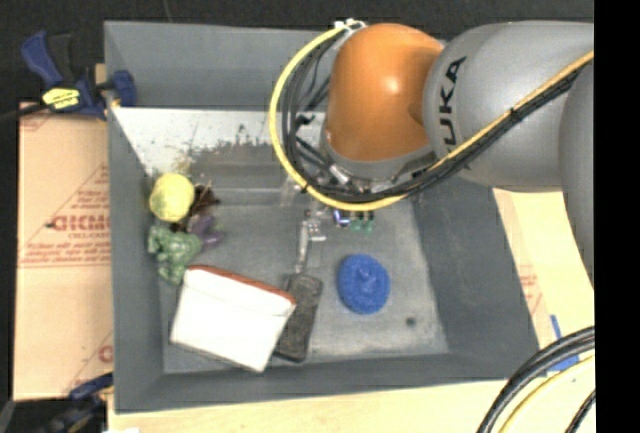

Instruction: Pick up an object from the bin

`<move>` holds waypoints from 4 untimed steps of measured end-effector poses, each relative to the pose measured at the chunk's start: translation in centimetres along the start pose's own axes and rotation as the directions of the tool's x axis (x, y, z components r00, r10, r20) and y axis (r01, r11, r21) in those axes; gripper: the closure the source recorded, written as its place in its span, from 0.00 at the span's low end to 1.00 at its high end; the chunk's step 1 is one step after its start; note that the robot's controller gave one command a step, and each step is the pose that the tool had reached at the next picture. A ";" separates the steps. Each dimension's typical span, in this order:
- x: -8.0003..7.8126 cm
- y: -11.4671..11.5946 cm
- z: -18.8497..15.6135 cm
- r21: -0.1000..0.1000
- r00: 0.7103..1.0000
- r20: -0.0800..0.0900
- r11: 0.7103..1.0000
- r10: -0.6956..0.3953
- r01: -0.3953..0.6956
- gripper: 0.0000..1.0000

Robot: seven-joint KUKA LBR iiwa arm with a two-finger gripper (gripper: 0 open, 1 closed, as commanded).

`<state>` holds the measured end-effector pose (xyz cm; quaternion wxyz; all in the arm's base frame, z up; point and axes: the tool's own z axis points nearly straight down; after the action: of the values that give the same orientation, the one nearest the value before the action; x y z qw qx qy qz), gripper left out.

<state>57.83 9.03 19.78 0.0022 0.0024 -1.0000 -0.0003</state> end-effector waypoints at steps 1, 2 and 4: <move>-0.2 -0.1 -0.4 -0.001 1.000 0.008 1.000 0.004 -0.004 0.00; 2.3 -2.8 12.1 0.003 0.869 0.006 0.869 -0.495 0.495 0.00; 3.9 -2.0 9.9 0.000 0.828 0.001 0.828 -0.561 0.561 0.00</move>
Offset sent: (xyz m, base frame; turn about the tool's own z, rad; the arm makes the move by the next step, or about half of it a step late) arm -0.0260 -0.0287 -0.1278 -0.5478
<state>53.94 6.99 9.94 0.0012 0.2959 -0.9552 -0.0010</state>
